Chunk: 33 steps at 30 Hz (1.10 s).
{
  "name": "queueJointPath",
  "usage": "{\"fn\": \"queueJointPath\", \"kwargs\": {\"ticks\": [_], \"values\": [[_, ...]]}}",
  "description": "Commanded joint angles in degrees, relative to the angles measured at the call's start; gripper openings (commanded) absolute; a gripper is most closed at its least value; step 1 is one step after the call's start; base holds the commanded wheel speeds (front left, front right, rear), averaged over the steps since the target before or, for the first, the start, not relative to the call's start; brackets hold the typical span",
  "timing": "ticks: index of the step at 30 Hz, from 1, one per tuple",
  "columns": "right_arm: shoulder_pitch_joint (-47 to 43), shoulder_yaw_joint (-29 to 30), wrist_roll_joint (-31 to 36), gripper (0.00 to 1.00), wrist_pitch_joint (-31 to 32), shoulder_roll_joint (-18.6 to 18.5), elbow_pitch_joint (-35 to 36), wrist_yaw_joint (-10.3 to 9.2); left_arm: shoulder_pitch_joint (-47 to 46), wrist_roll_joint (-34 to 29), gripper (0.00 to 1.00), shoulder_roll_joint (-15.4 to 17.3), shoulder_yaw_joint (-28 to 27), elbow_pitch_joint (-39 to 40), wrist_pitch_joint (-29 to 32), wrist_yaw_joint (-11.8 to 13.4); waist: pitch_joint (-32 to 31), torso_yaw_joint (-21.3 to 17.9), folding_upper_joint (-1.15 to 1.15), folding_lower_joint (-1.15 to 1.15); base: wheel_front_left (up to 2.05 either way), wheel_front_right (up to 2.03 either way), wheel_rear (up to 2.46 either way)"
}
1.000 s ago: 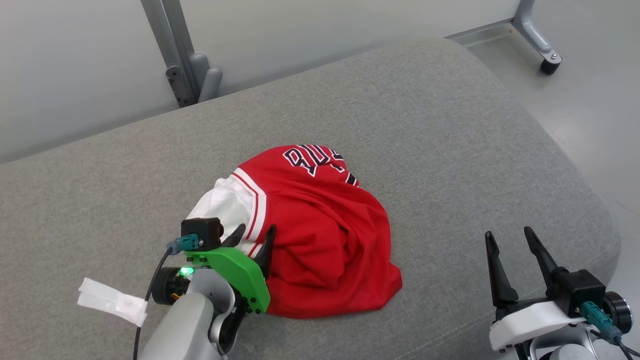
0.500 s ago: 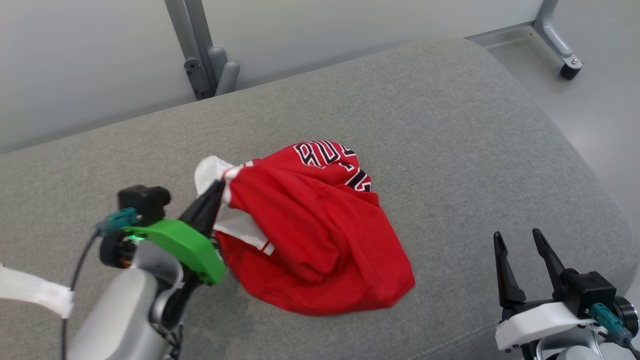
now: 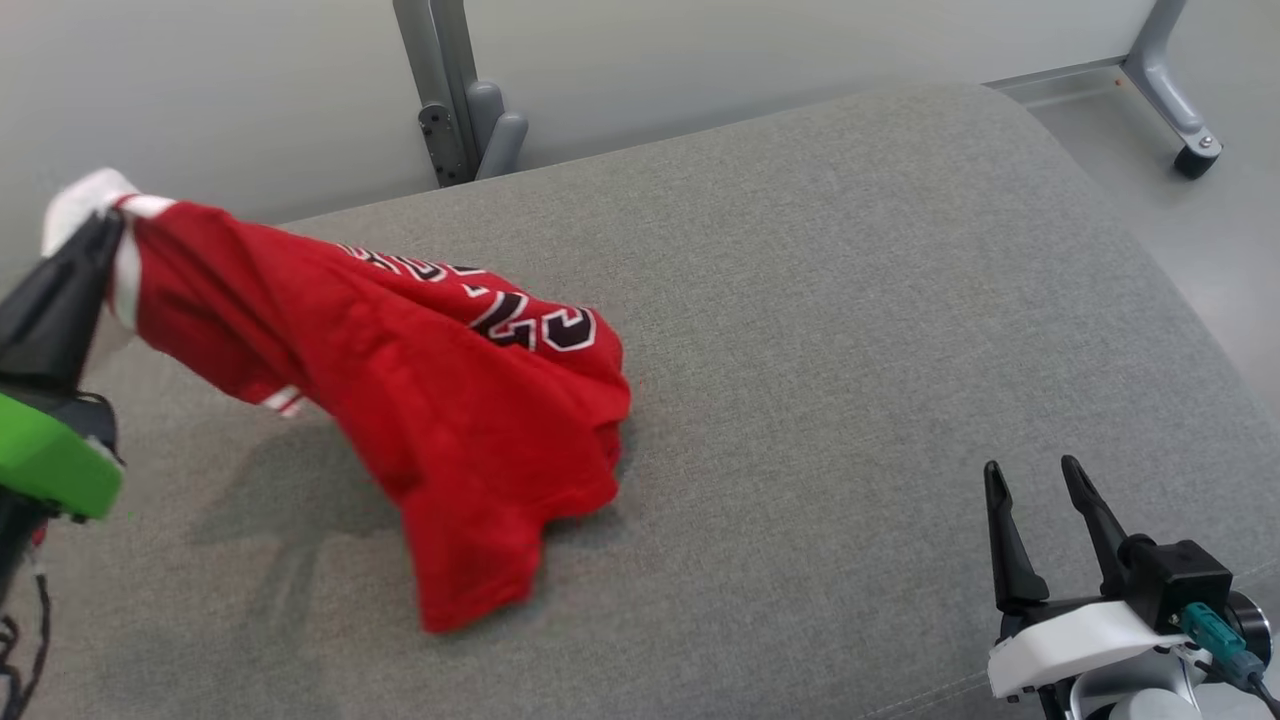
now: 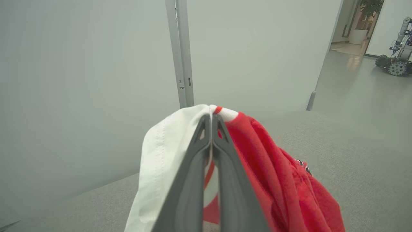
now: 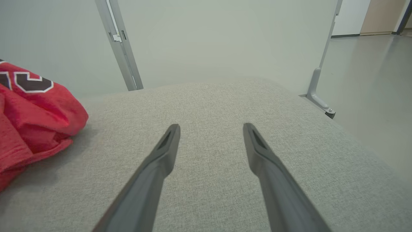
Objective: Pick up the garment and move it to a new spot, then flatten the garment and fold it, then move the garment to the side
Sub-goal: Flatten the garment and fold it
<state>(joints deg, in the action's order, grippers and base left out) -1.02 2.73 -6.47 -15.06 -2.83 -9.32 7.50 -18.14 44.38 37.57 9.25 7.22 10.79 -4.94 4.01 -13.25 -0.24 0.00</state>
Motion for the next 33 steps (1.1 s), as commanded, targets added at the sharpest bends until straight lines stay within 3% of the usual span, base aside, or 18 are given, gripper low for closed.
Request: {"fn": "queueJointPath", "kwargs": {"ticks": [1,4,8,14,19,29,33], "values": [[0.19,-0.13,-0.31,1.00,-0.18,-0.13,-0.08,-0.02,0.34,0.96,0.00,1.34,-0.94,0.78,0.41,0.16,0.13,0.09,0.24,0.00,0.00,0.00,0.00],[0.55,-0.41,-0.61,1.00,-0.18,-0.13,-0.10,-0.02,-1.50,2.80,0.00,5.80,-4.13,4.89,2.75,-0.57,0.51,0.16,0.24,0.00,0.00,0.00,0.00],[1.04,-0.55,-0.96,1.00,-0.18,-0.12,-0.22,-0.02,-3.95,5.55,0.00,9.00,-3.92,7.43,5.70,-1.70,1.13,0.10,0.24,0.00,0.00,0.00,0.00],[1.79,-1.10,-1.08,1.00,-0.18,-0.12,-0.60,-0.02,-11.27,7.33,0.00,9.62,6.35,7.31,9.05,-2.57,2.00,-0.41,0.24,0.00,0.00,0.00,0.00],[2.82,-2.53,-1.27,1.00,-0.18,-0.13,-0.70,-0.02,-19.27,5.37,0.00,4.08,21.77,4.54,7.70,-2.59,2.89,-2.00,0.24,0.00,0.00,0.00,0.00],[4.51,-4.53,-1.72,1.00,-0.18,-0.11,-1.22,-0.02,-30.47,2.05,0.00,-13.35,51.02,-11.56,-1.25,-2.60,5.94,-7.11,0.24,0.00,0.00,0.00,0.00],[5.05,-5.02,-1.93,1.00,-0.18,-0.12,-1.41,-0.02,-34.44,2.02,0.00,-18.96,59.83,-17.99,-5.43,-2.61,6.99,-8.80,0.24,0.00,0.00,0.00,0.00]]}}
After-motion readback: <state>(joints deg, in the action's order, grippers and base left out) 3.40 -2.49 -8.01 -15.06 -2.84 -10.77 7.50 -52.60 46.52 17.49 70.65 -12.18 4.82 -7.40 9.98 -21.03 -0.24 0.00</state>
